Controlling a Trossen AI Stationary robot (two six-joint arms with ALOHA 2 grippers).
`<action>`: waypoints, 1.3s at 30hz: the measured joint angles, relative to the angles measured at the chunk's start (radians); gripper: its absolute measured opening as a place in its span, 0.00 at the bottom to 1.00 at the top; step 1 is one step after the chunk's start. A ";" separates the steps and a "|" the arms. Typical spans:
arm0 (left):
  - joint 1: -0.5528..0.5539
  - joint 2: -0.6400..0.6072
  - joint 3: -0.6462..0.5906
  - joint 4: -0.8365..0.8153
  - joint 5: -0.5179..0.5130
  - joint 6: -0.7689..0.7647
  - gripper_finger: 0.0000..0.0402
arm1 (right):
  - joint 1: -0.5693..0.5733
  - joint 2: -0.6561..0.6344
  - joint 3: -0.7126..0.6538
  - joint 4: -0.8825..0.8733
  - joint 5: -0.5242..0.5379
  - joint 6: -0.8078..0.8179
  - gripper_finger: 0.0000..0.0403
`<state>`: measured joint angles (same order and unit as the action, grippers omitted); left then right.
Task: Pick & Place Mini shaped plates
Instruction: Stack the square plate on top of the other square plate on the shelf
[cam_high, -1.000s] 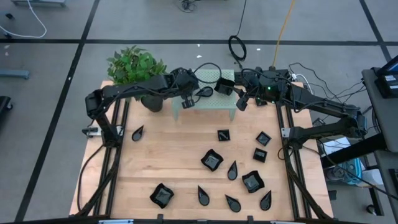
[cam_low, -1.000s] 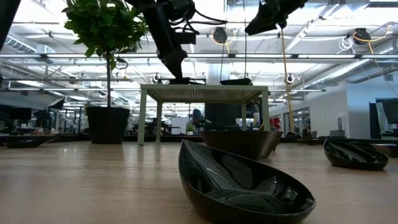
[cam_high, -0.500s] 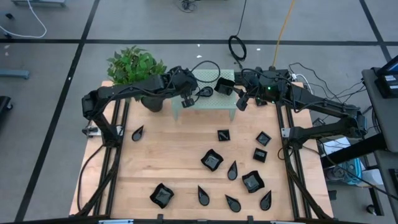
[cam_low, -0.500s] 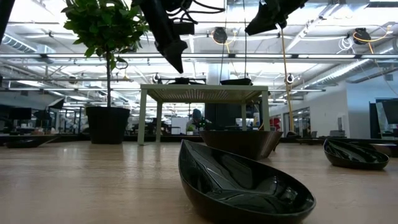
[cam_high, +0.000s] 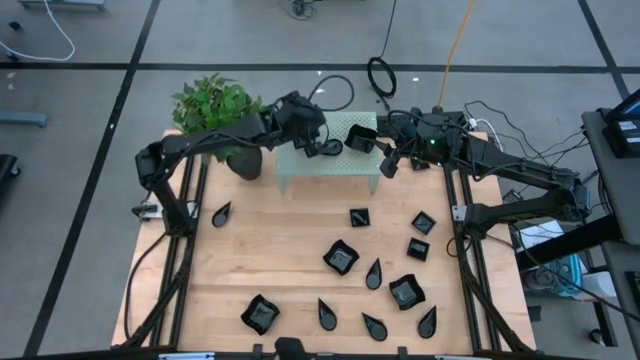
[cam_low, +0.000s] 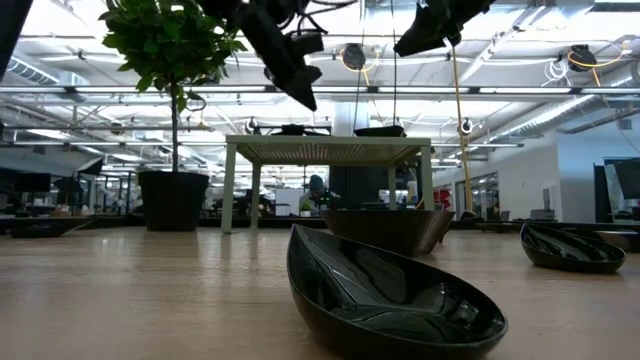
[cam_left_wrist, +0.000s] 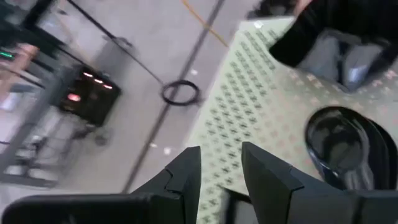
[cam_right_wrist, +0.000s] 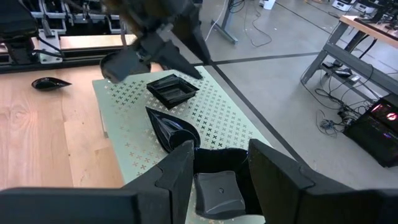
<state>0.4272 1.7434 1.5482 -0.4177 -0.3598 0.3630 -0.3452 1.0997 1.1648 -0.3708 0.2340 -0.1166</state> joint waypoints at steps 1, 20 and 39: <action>0.008 0.007 0.000 -0.006 0.020 -0.004 0.30 | 0.000 0.000 0.000 0.000 0.000 0.000 0.35; 0.048 0.070 0.000 -0.012 0.079 -0.007 0.30 | 0.000 0.000 0.000 0.000 0.000 0.000 0.35; 0.049 0.053 0.000 -0.022 0.022 -0.044 0.30 | 0.000 0.000 0.000 0.000 0.000 0.000 0.35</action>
<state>0.4757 1.7962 1.5482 -0.4393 -0.3375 0.3191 -0.3452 1.1000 1.1648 -0.3706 0.2340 -0.1168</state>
